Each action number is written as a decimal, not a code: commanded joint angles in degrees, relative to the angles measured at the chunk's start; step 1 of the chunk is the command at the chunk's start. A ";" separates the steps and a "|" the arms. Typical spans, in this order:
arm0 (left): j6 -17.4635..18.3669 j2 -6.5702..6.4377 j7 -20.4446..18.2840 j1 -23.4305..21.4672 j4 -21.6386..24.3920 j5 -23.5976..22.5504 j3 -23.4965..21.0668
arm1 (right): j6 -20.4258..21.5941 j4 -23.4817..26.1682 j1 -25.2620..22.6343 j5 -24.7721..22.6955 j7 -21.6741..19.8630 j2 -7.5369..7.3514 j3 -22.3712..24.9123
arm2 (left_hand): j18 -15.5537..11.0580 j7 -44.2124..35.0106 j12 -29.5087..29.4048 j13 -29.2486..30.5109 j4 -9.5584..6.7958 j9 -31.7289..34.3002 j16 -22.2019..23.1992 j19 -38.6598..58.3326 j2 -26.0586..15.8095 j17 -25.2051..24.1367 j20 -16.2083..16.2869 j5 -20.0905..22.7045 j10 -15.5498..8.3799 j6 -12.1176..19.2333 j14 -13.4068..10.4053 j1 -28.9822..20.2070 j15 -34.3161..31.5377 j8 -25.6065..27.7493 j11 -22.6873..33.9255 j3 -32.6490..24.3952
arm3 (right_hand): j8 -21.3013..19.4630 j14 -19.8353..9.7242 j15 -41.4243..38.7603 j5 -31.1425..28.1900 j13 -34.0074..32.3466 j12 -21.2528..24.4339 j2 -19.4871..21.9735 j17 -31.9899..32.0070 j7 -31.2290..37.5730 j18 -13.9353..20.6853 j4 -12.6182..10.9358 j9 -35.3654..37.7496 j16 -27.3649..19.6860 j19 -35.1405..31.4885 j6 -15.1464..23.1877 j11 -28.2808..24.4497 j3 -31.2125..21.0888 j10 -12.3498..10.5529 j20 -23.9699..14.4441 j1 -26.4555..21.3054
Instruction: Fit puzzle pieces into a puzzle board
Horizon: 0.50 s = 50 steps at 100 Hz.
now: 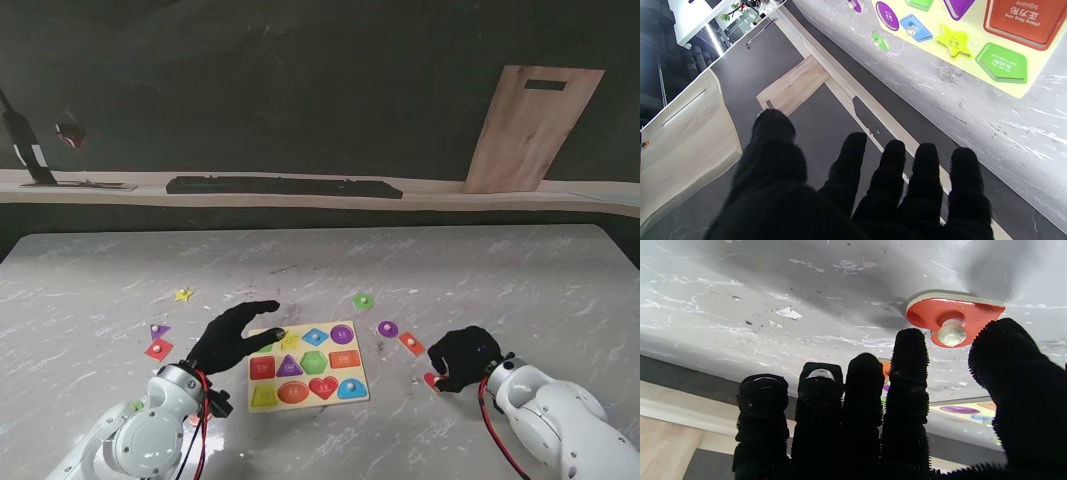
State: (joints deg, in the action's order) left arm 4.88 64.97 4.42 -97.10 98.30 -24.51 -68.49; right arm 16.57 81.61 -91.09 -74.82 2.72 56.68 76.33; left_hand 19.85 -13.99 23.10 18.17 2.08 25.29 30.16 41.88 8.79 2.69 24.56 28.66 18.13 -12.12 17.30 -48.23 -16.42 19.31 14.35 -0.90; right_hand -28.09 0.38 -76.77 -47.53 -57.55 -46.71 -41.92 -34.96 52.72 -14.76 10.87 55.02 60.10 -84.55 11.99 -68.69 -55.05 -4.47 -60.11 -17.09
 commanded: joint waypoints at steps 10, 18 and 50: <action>-0.22 0.04 -0.14 -0.02 0.09 0.27 0.17 | -0.16 -1.07 0.51 0.35 -0.10 -0.07 -1.28 | 0.64 1.01 -0.70 -0.39 -0.79 0.47 -0.48 -0.59 -1.73 -0.83 1.00 0.78 -1.19 1.77 -2.69 0.92 1.11 -0.07 -1.04 1.62 | 1.09 0.62 -1.44 -1.63 -1.65 -0.52 -1.42 -0.78 2.83 -1.34 1.95 1.75 0.88 -1.80 2.23 -0.57 -1.66 0.30 -1.34 -2.29; -0.33 0.05 -0.14 -0.02 0.14 0.30 0.19 | -0.26 -1.72 1.06 0.80 -0.19 -0.08 -1.99 | 0.63 1.04 -0.69 -0.41 -0.79 0.46 -0.48 -0.60 -1.75 -0.83 0.99 0.74 -1.16 1.69 -2.70 0.92 1.12 -0.08 -1.04 1.62 | 3.39 0.74 -1.56 -1.05 -1.85 -0.41 -0.06 -0.88 5.13 -1.41 2.48 2.07 0.81 -1.90 3.05 -0.63 -0.72 0.26 -1.33 -3.85; -0.33 0.04 -0.02 -0.18 0.36 0.10 0.08 | -0.06 -2.04 1.46 2.32 -2.80 -0.08 -2.59 | 0.58 1.03 -0.71 -0.43 -0.78 0.34 -0.51 -0.64 -1.81 -0.83 0.97 0.79 -1.14 1.64 -2.67 0.91 1.19 -0.06 -1.09 1.63 | 6.15 0.86 -1.58 -0.92 -2.24 -0.18 3.07 -1.02 8.65 -1.28 3.15 2.83 0.67 -1.99 4.68 -0.58 -2.51 0.02 -1.28 -12.36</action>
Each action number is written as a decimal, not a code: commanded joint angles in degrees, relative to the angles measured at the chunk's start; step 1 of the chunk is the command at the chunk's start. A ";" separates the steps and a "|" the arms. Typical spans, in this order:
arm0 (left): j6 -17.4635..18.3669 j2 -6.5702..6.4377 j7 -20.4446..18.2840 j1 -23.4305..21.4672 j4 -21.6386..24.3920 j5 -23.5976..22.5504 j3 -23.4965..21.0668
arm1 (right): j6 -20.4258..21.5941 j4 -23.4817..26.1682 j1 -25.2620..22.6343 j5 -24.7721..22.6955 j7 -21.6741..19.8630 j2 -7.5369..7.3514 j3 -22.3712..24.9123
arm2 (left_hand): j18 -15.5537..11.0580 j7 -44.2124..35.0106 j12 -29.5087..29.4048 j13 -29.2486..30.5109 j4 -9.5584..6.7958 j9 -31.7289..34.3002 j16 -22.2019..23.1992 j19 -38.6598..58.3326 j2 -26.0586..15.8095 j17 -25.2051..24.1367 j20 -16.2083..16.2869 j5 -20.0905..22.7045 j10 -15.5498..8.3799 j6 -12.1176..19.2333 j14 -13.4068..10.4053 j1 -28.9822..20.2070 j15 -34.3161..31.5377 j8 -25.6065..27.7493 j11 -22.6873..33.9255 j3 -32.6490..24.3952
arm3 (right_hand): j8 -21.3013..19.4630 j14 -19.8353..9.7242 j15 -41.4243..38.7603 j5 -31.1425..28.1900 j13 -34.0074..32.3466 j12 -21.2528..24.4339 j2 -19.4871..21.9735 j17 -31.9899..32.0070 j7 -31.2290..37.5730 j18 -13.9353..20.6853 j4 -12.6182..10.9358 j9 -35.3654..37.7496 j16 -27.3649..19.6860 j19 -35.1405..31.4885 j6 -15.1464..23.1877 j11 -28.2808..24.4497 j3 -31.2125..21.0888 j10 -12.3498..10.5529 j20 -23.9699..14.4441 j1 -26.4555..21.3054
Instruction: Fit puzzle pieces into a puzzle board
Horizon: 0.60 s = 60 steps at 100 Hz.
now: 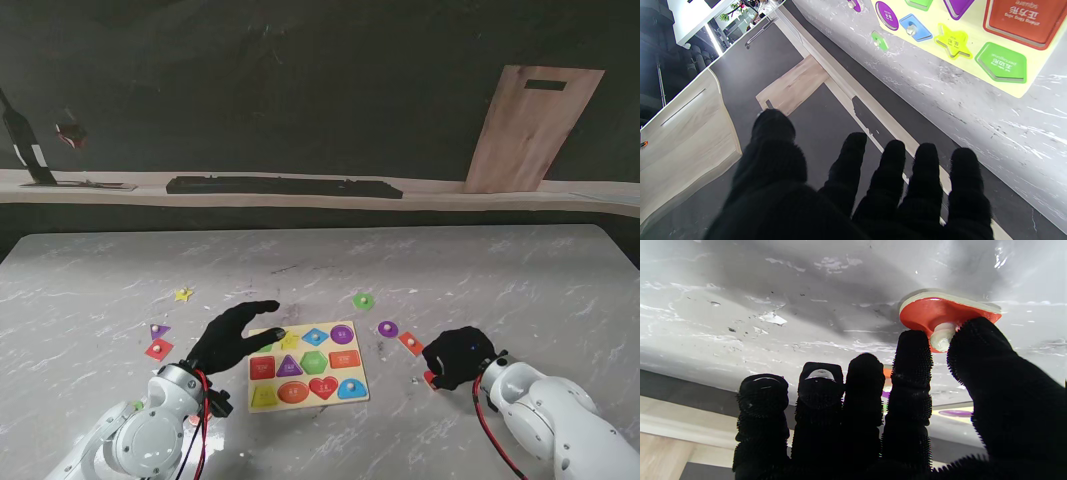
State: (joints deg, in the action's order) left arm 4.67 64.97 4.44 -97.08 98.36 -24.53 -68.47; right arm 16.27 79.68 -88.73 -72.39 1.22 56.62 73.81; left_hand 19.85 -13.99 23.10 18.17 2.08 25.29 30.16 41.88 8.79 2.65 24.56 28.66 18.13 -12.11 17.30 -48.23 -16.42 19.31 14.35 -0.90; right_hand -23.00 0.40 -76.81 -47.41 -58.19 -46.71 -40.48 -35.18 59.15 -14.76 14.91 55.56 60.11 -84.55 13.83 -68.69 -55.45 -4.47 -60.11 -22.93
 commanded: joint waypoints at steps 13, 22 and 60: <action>-0.07 0.04 -0.07 -0.16 0.22 0.14 0.08 | 0.79 0.60 -1.31 0.81 -2.65 0.08 0.63 | 0.53 1.00 -0.70 -0.44 -0.78 0.42 -0.52 -0.67 -1.73 -0.81 0.96 0.82 -1.18 1.69 -2.64 0.90 1.20 -0.05 -1.05 1.64 | 1.58 1.04 -1.52 -1.93 -2.19 0.18 1.34 -1.21 2.74 -1.38 -0.20 3.23 0.53 -2.09 0.71 -0.37 -2.90 0.40 -1.24 -7.63; 0.02 0.04 -0.03 -0.21 0.21 0.06 0.03 | 1.10 0.76 -1.45 2.37 -2.87 0.30 1.04 | 0.50 1.01 -0.70 -0.41 -0.78 0.37 -0.51 -0.67 -1.77 -0.79 0.97 0.79 -1.18 1.73 -2.72 0.90 1.18 -0.05 -1.07 1.63 | 1.85 1.41 -1.83 -2.34 -2.59 0.32 1.32 -1.44 3.00 -1.88 0.05 3.64 0.55 -2.36 -0.69 -0.63 -3.42 1.15 -1.40 -8.00; 0.15 0.07 0.15 -0.43 0.41 0.07 -0.12 | 3.07 2.11 -1.85 4.04 3.85 1.21 1.18 | 0.55 0.93 -0.69 -0.35 -0.78 0.47 -0.50 -0.66 -1.74 -0.77 0.99 0.82 -1.23 1.83 -2.71 0.97 1.14 -0.02 -1.00 1.64 | 3.99 1.55 -4.22 -5.61 -8.21 1.47 -2.22 -7.11 3.65 -3.68 0.28 8.04 -0.21 -5.49 -5.19 -2.18 -6.22 3.27 -1.99 -7.41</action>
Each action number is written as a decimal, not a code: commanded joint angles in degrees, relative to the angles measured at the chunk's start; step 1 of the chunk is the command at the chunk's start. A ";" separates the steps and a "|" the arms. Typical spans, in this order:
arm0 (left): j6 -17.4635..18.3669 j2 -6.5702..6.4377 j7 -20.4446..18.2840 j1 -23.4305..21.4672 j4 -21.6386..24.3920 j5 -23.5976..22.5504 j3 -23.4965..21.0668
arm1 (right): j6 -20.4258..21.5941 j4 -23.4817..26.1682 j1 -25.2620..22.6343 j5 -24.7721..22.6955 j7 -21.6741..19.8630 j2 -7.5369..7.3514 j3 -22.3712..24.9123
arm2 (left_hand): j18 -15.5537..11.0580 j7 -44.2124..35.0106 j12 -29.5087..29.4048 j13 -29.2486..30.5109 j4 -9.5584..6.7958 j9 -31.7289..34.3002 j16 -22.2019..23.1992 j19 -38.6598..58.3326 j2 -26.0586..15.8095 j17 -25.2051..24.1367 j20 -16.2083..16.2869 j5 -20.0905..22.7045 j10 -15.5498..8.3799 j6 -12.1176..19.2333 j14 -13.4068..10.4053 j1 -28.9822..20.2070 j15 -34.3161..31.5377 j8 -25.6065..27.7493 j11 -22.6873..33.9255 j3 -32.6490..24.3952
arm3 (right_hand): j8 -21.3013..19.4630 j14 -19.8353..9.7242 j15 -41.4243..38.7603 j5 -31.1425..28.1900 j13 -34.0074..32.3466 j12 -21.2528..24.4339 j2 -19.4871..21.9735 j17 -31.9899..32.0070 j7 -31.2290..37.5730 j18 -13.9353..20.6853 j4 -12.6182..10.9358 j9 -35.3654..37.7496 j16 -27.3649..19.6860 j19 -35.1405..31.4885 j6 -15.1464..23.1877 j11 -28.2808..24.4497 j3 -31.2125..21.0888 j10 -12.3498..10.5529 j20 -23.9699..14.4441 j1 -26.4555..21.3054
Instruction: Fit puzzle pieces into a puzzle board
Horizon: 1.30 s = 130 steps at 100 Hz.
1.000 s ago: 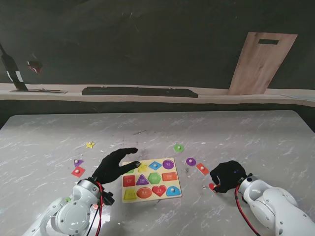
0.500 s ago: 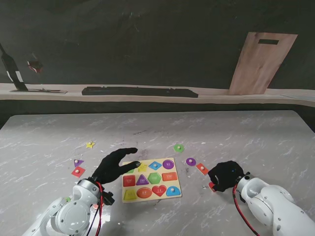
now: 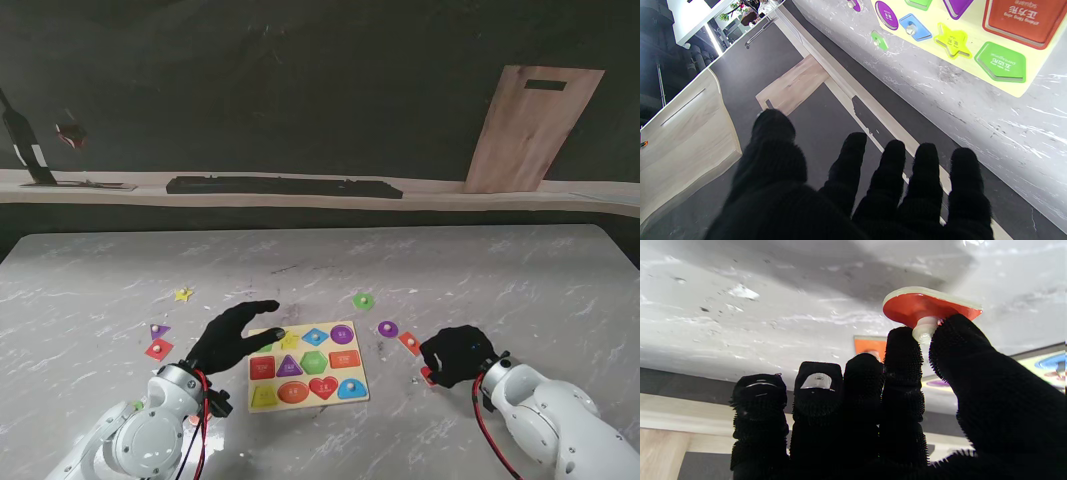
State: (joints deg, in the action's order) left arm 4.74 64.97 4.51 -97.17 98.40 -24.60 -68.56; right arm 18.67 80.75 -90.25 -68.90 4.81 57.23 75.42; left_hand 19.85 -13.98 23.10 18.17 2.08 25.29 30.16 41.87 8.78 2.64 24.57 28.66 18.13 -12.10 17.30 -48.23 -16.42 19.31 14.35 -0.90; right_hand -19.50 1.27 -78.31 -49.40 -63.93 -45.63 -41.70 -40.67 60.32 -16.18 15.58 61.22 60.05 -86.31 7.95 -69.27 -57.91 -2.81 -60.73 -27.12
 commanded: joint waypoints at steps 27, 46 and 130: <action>-0.01 0.04 -0.16 -0.37 0.52 0.38 -0.10 | 1.67 2.57 1.62 5.71 0.17 1.58 -4.30 | 0.56 0.93 -0.69 -0.38 -0.78 0.48 -0.49 -0.63 -1.69 -0.77 1.00 0.91 -1.18 1.73 -2.66 0.93 1.14 -0.02 -1.03 1.62 | 1.50 0.97 -3.81 -4.51 -3.94 0.85 -1.85 -3.11 2.53 -2.99 -0.26 3.44 -0.50 -5.14 -1.19 -2.19 -4.28 2.73 -1.49 -3.68; 0.15 -0.03 -0.52 -0.37 0.46 0.59 -0.18 | 1.51 1.31 6.24 9.48 0.78 2.30 -10.90 | 0.56 0.99 -0.72 -0.48 -0.78 0.37 -0.52 -0.65 -1.74 -0.78 0.99 0.89 -1.14 1.66 -2.68 0.92 1.21 -0.04 -1.10 1.62 | 1.55 1.02 -4.13 -4.44 -3.78 0.95 -1.71 -3.00 2.48 -2.96 -0.27 3.30 -0.51 -5.57 -1.26 -2.27 -4.05 2.90 -1.59 -3.87; 0.43 -0.03 -0.43 -0.73 0.70 0.54 -0.61 | -1.44 -10.95 23.22 14.12 10.08 5.11 -38.49 | 0.50 0.97 -0.71 -0.47 -0.77 0.41 -0.53 -0.71 -1.74 -0.76 0.99 0.92 -1.18 1.74 -2.68 0.93 1.25 0.01 -1.06 1.65 | 0.81 0.35 -4.11 -3.60 -2.72 0.81 -1.18 -2.19 2.39 -2.31 -0.52 2.25 -0.65 -5.41 0.15 -2.53 -3.87 2.08 -1.21 -3.65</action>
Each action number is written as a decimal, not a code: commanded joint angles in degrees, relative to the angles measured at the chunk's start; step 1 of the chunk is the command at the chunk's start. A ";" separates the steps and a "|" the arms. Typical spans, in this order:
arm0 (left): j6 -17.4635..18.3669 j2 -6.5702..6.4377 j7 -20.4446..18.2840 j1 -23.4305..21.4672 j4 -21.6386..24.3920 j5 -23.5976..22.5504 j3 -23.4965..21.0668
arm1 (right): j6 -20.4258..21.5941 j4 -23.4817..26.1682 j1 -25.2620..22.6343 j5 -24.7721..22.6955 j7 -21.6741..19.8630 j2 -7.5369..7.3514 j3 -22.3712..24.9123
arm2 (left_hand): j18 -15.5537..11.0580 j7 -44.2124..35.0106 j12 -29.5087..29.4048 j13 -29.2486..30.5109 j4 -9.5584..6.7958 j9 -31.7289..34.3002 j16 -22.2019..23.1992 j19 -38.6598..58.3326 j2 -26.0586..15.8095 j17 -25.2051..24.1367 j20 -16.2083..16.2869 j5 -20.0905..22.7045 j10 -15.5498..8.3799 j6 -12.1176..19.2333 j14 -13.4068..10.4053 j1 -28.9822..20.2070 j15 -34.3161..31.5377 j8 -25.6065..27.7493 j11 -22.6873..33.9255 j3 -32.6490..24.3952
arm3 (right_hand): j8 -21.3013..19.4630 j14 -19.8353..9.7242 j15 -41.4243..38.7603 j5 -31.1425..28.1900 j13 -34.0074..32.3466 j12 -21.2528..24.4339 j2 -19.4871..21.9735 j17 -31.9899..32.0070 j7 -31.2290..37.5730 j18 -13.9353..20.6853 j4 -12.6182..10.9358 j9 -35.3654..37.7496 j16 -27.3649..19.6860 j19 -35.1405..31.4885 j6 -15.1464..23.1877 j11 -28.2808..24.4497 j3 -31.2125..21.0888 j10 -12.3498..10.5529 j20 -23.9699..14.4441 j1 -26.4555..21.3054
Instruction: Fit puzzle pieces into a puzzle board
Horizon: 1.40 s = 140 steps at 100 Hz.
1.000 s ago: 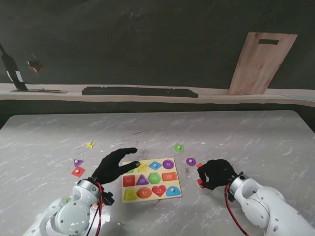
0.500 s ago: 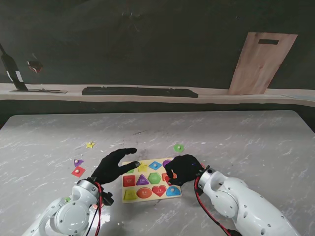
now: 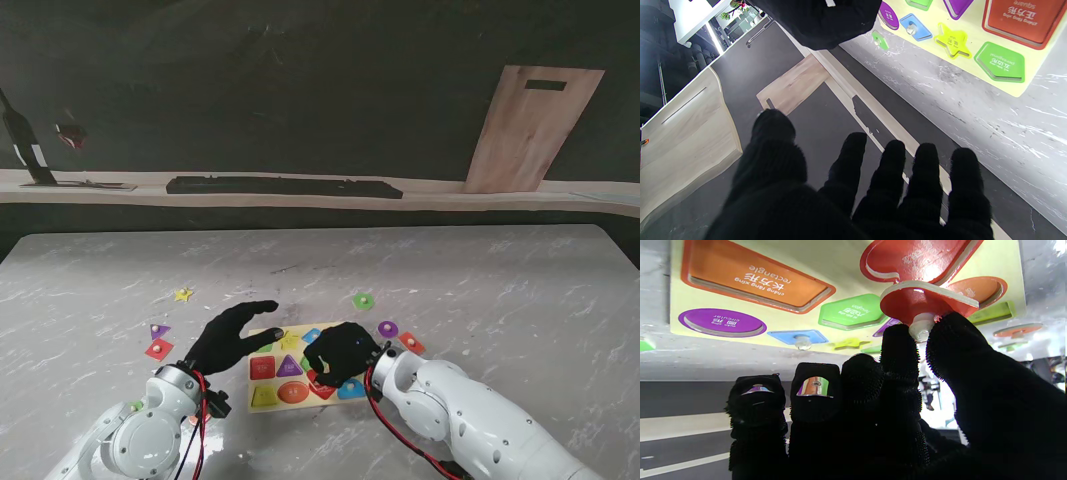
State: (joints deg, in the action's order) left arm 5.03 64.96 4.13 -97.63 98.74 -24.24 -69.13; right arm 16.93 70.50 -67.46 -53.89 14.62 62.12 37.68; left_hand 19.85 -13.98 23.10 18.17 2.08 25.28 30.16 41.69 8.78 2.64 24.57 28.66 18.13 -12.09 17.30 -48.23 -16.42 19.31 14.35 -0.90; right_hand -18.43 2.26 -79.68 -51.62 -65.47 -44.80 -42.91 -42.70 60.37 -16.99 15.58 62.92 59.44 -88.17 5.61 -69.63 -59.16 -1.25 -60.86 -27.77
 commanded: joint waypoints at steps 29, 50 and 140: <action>0.24 -0.07 -0.43 -0.10 0.14 0.43 0.02 | 0.54 -3.51 2.81 -1.51 1.58 0.25 -3.66 | 0.47 1.02 -0.72 -0.50 -0.78 0.37 -0.48 -0.15 -1.77 -0.69 1.19 0.90 -1.18 1.65 -2.60 0.96 1.18 0.00 -1.11 1.64 | -0.60 -1.04 -2.47 -0.96 -0.40 -0.14 0.44 0.38 2.51 -0.86 -0.50 -0.10 -0.01 -3.12 3.29 -2.13 -2.57 -0.07 -0.77 -2.73; 0.28 -0.08 -0.41 -0.05 0.05 0.37 0.06 | 0.91 -5.53 4.42 -1.34 2.43 0.43 -5.71 | 0.56 1.07 -0.72 -0.49 -0.78 0.36 -0.47 -0.05 -1.76 -0.75 1.24 0.89 -1.15 1.66 -2.60 0.89 1.18 -0.02 -1.12 1.62 | -0.87 -1.30 -2.34 -0.51 0.06 -0.29 0.90 0.80 2.56 -0.37 -0.49 -0.58 0.07 -2.85 4.07 -2.12 -2.39 -0.58 -0.61 -2.49; 0.03 -0.07 -0.55 0.18 -0.15 0.57 0.22 | 6.21 -7.51 6.35 -3.71 4.51 -0.49 -8.16 | 0.52 0.98 -0.70 -0.41 -0.77 0.43 -0.45 -0.08 -1.73 -0.73 1.20 1.06 -1.16 1.72 -2.63 0.94 1.15 0.07 -1.07 1.65 | -1.28 -2.49 0.05 2.05 2.94 -0.50 2.24 3.11 2.44 1.73 -0.35 -2.93 0.23 -0.37 8.00 -0.82 -1.39 -3.54 0.12 -1.72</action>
State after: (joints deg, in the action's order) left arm 5.12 64.94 3.66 -97.40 98.56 -23.93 -69.04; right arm 22.54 63.40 -60.75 -57.16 19.43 61.80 29.98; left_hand 19.85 -13.97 23.10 18.17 2.08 25.29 30.16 41.68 8.78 2.63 24.88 28.66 18.13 -12.09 17.30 -48.23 -16.41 19.31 14.35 -0.90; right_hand -19.59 1.25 -79.58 -49.84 -63.64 -44.80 -42.07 -39.93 62.71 -16.17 15.58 61.05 59.38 -87.66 6.69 -69.64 -59.02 -2.92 -60.77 -27.67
